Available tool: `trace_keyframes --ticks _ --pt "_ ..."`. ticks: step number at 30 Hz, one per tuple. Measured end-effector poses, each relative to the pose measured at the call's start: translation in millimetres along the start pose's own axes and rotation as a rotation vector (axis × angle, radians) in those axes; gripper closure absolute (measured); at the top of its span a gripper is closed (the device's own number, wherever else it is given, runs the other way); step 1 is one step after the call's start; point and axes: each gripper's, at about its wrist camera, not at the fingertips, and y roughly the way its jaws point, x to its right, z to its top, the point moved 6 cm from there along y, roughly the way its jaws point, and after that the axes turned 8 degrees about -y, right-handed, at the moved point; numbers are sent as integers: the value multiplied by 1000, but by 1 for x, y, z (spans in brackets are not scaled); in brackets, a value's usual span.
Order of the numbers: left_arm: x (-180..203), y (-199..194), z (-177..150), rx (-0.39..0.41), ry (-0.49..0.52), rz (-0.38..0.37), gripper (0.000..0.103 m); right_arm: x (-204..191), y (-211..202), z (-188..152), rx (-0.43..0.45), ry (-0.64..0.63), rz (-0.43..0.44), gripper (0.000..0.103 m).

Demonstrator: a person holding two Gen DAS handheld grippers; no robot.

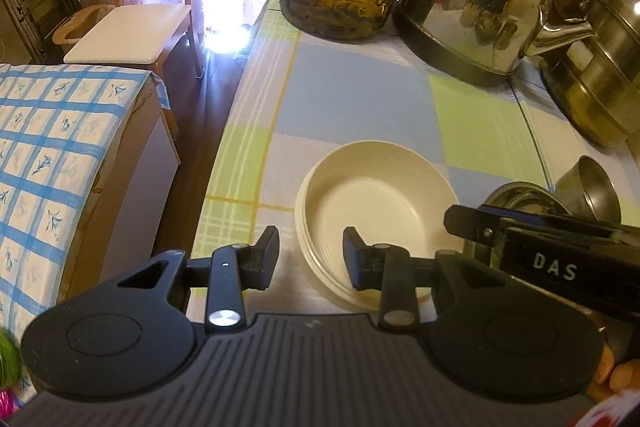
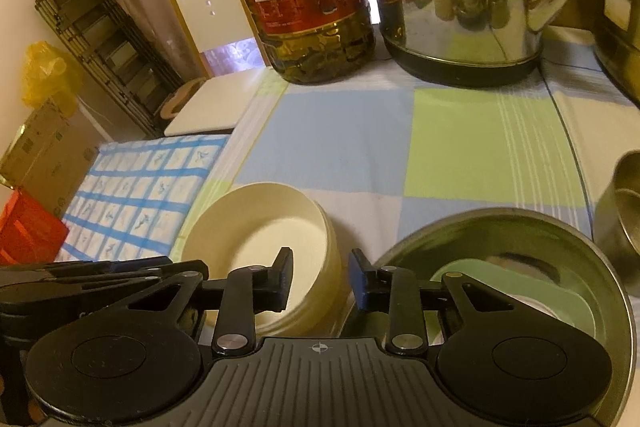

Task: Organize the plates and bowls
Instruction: 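Close both grippers on the rim of the cream bowl stack, then carry the cream bowls with both grippers and lower them into the white porcelain bowl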

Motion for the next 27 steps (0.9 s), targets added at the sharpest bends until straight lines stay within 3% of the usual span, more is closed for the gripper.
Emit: trace_keyframes --ticks 6,12,27 --pt "2 9 2 -8 7 6 73 1 15 0 -21 -12 -11 83" --pt "2 13 2 -20 2 4 84 4 18 -2 -32 1 -4 92" --pt "-4 -5 1 11 -22 15 89 -9 0 -2 -13 1 18 92"
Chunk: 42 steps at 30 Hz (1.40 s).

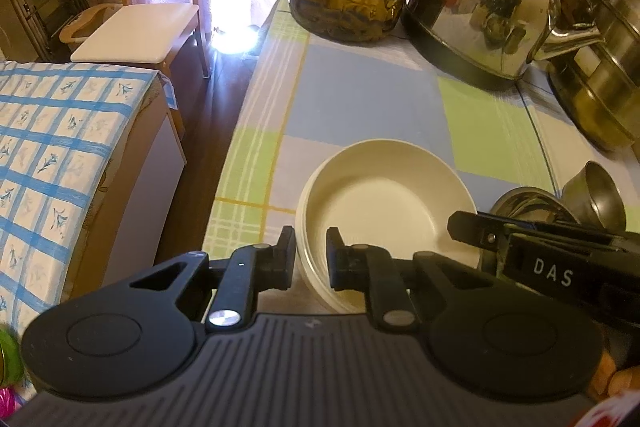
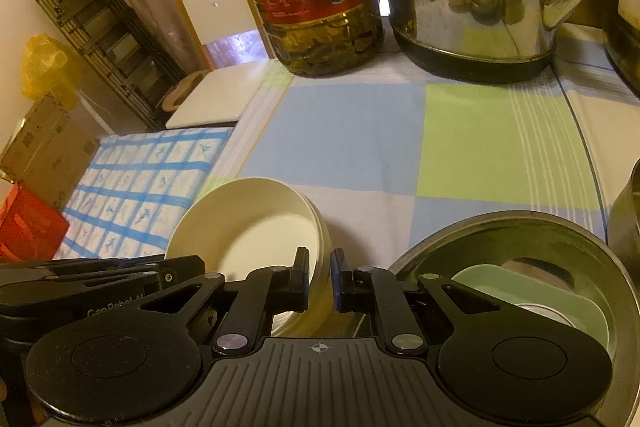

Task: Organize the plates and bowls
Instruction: 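Carry the cream bowls with both grippers and lower them into the white porcelain bowl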

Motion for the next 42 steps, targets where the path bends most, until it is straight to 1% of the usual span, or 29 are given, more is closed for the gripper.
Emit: trace_keyframes --ticks 10,21,25,31,36,42 --pt "3 -41 -16 37 0 -14 89 -9 -33 -13 17 26 24 92" --pt "31 -91 -64 49 22 -26 89 -5 -98 -54 22 50 43 92" --pt "48 -105 -86 42 43 -39 89 2 -123 -72 23 65 34 92" --pt "82 -116 -119 15 88 -72 89 22 -160 -103 16 112 7 92" --pt "113 -121 -145 -10 141 -112 89 47 -188 -130 11 168 -27 92" --pt "150 -121 -167 -32 197 -155 89 76 -218 -153 15 223 -74 92"
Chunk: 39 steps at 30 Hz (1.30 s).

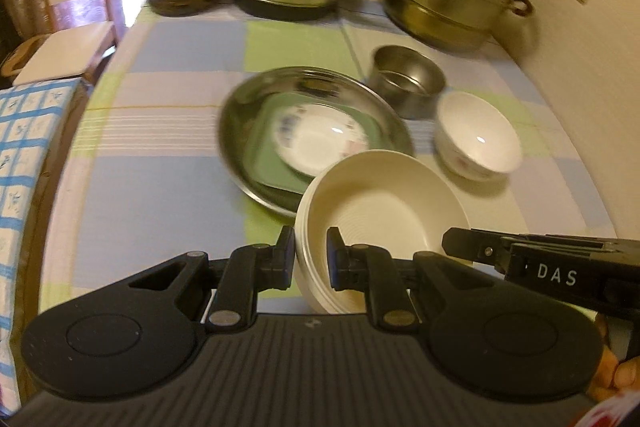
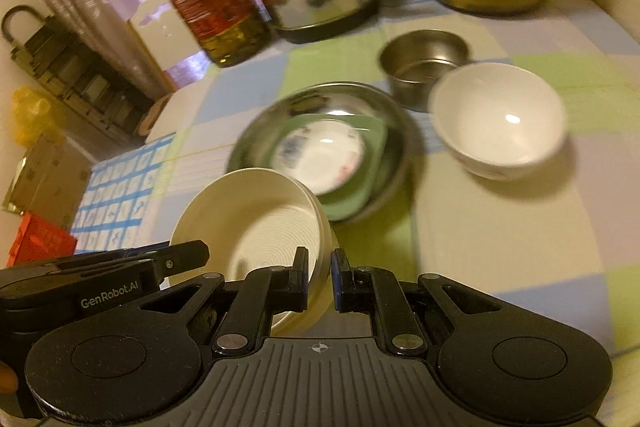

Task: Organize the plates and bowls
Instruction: 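Carry the cream bowls with both grippers and lower them into the white porcelain bowl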

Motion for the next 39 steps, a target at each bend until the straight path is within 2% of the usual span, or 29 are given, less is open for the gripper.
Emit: trace_keyframes --ticks 12,21,30,39 --pt "59 11 -10 -28 94 -79 89 51 -40 -21 31 86 -82 92" --pt "94 22 -3 -33 164 -129 88 77 -61 -17 64 149 -138 92" --pt "123 34 18 -18 219 -179 88 98 -71 1 108 192 -188 92" --pt "141 54 50 2 213 -211 88 117 -70 38 159 206 -222 92"
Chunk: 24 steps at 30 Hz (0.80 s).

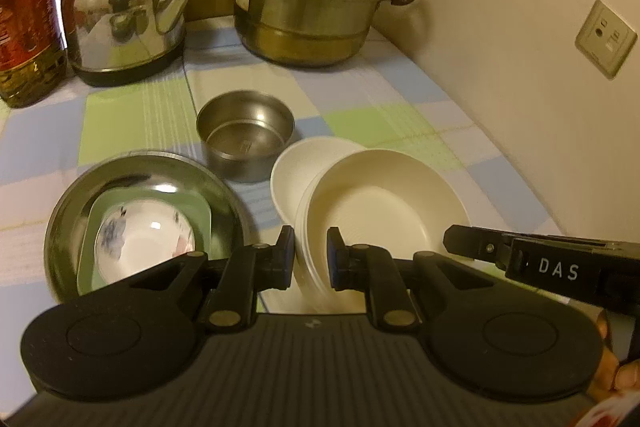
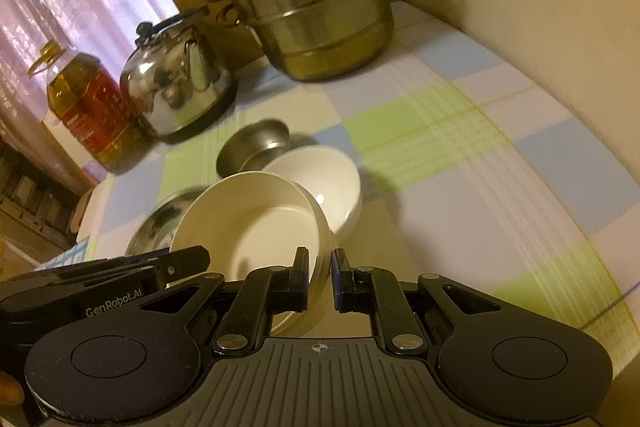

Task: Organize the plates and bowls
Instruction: 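Carry the cream bowls with both grippers and lower them into the white porcelain bowl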

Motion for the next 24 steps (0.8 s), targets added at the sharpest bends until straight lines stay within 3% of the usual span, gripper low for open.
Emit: trace_keyframes --ticks 13,24 --pt "-3 41 43 -6 -25 -16 88 15 42 44 13 12 -23 92" --pt "-11 66 45 -47 -34 5 89 26 72 42 -24 43 -16 92"
